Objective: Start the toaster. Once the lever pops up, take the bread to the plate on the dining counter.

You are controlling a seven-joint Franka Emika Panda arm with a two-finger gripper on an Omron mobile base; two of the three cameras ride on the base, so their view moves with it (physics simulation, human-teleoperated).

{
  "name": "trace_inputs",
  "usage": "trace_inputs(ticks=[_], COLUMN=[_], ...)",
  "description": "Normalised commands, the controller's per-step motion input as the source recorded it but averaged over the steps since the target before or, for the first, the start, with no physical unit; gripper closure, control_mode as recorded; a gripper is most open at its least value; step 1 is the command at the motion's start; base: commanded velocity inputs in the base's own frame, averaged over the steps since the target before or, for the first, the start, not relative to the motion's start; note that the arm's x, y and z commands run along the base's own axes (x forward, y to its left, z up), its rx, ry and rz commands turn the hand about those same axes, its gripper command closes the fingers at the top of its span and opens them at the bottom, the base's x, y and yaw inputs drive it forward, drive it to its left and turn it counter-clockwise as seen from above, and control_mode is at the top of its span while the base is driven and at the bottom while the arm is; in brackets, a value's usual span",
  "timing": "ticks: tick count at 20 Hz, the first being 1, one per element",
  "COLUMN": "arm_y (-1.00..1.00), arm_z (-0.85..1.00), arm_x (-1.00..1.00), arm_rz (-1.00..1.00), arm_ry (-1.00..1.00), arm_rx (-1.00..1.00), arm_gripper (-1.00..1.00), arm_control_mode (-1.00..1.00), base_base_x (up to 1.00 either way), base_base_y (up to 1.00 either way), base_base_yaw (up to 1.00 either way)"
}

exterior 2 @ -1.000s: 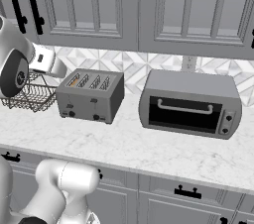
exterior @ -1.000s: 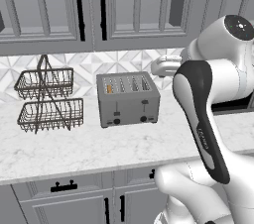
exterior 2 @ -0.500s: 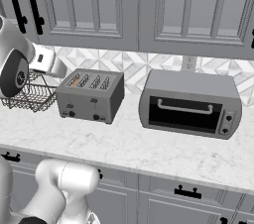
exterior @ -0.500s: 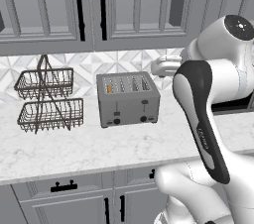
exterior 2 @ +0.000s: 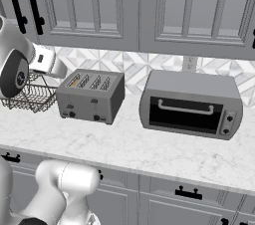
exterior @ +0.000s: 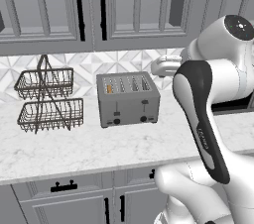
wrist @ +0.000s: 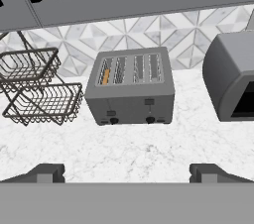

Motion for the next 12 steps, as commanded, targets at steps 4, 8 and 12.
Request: trace_inputs(ticks=[4,8,12], arm_y=[0.0,0.0,0.0], arm_z=[0.0,0.0,0.0], arm_x=[0.0,0.0,0.0], arm_rz=[0.0,0.0,0.0], arm_ry=[0.0,0.0,0.0], arm_rx=[0.0,0.0,0.0], arm_gripper=[-1.0,-1.0,-1.0], arm_control_mode=[-1.0,-1.0,-1.0], base_base_x=[0.0,0.0,0.0], base_base_y=[0.0,0.0,0.0], base_base_yaw=[0.0,0.0,0.0])
